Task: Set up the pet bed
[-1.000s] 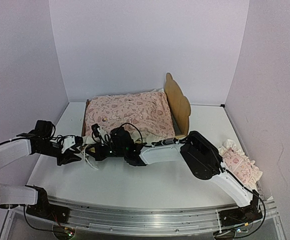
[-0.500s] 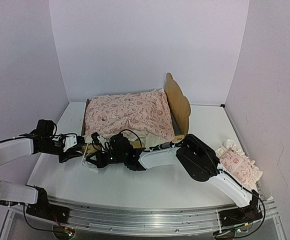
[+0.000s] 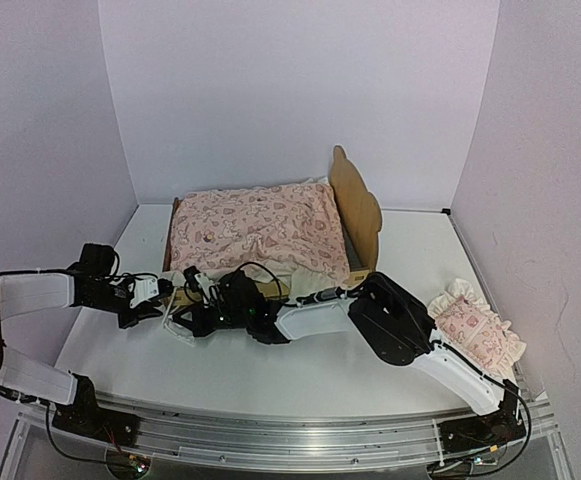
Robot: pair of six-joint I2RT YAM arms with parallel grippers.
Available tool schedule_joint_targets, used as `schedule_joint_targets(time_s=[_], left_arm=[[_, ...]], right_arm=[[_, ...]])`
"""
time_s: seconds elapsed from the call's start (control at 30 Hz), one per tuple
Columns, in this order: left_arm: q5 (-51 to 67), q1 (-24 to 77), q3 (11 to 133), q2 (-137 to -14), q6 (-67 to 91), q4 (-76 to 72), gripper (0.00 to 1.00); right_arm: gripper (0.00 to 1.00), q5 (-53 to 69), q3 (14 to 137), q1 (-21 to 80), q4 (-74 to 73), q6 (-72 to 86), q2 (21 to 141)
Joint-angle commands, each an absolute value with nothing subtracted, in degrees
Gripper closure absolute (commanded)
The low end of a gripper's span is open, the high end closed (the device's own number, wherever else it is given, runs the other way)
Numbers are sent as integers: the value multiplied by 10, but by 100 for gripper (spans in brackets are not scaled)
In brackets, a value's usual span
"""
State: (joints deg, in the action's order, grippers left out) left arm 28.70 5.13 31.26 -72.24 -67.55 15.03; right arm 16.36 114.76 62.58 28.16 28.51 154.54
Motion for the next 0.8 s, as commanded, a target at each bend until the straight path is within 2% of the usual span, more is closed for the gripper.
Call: schedule_joint_targets(time_s=[0.0,0.2,0.57,0.77], left_arm=[[305,48,301,-737,-692,100,75],[313,48,282,-754,-732,65,73],[340,48,283,-770,-748,18,75],[413,48,292,-768,-790,64,75]], right_arm=[[100,155,1183,626,289,282,1565],[100,148,1193,625,290,276,1568],[100,134,1219,626,291,276,1583],[100,138,1222,626,291,277,1587]])
